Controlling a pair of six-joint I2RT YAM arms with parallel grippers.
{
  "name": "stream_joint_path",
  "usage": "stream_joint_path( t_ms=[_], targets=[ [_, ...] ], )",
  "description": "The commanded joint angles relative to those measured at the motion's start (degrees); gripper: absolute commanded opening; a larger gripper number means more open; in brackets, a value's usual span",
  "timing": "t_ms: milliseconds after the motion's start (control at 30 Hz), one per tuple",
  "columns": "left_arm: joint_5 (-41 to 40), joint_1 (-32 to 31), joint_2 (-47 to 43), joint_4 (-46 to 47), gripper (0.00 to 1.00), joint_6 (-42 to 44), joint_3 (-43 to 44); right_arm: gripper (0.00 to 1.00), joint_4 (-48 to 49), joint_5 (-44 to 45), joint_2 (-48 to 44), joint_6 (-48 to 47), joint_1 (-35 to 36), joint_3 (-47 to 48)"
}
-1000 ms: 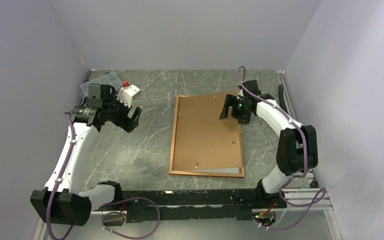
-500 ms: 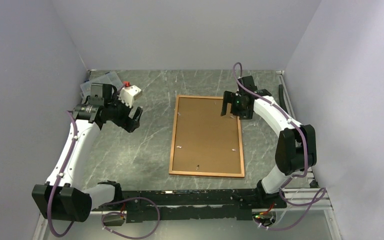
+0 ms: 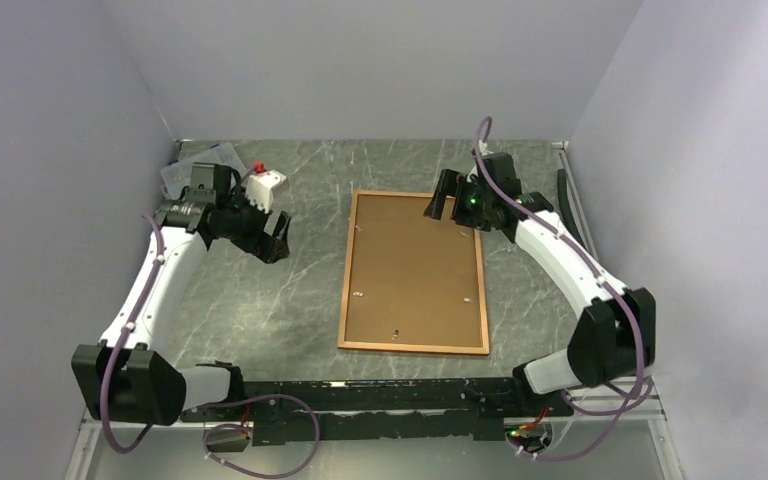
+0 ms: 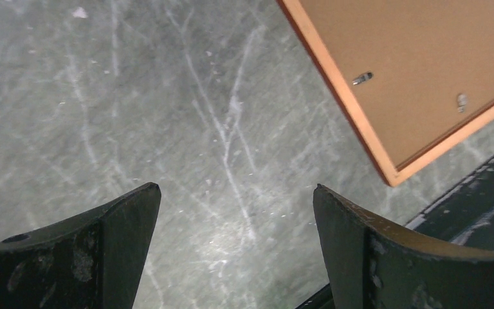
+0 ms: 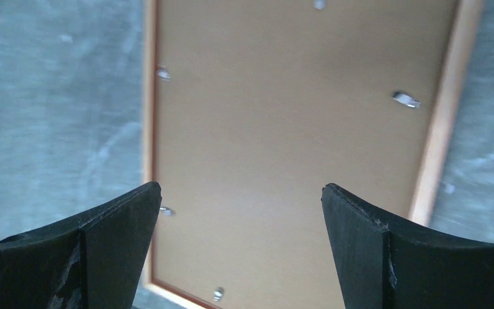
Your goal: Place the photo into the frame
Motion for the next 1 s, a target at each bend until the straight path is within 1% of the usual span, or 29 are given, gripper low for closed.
stream_joint_path(
  t_ms=[0,67,167,300,400,567,700,967],
  targets=[
    [9.1,0.1,3.2,2.3,0.94,-6.4,-0.9,1.0,15.1,-10.5,-5.7,9.5,-1.0,-9.3],
    [12.8,0.0,6.2,4.0,0.91,-8.9,-2.1,0.98,16.2,-7.7,-6.0,10.5,4.0,-10.4],
    [16.8,-0.5,11.7,6.5,0.87,-12.3,-3.2,0.91,19.2,-7.2,-4.8,12.6,10.5,-12.7],
    [18.4,-3.3,19.7,9.5,0.82,-14.9,-3.1,0.83,26.5,-8.3,-2.2,13.1,16.6,-16.4],
    [19.7,-4.8,24.4,11.5,0.81,-15.8,-2.3,0.77,31.4,-11.1,0.0,11.6,18.7,-18.2],
    [22.6,-6.2,31.1,14.0,0.77,-17.1,-1.5,0.68,34.2,-13.5,4.1,7.6,21.3,-17.9],
    [24.8,-7.3,35.1,16.2,0.72,-18.1,-1.3,0.67,34.2,-14.0,8.8,5.5,23.2,-16.2],
    [27.5,-9.1,40.1,18.0,0.62,-18.9,-0.7,0.66,35.2,-16.9,15.2,3.9,23.6,-12.8]
  ],
)
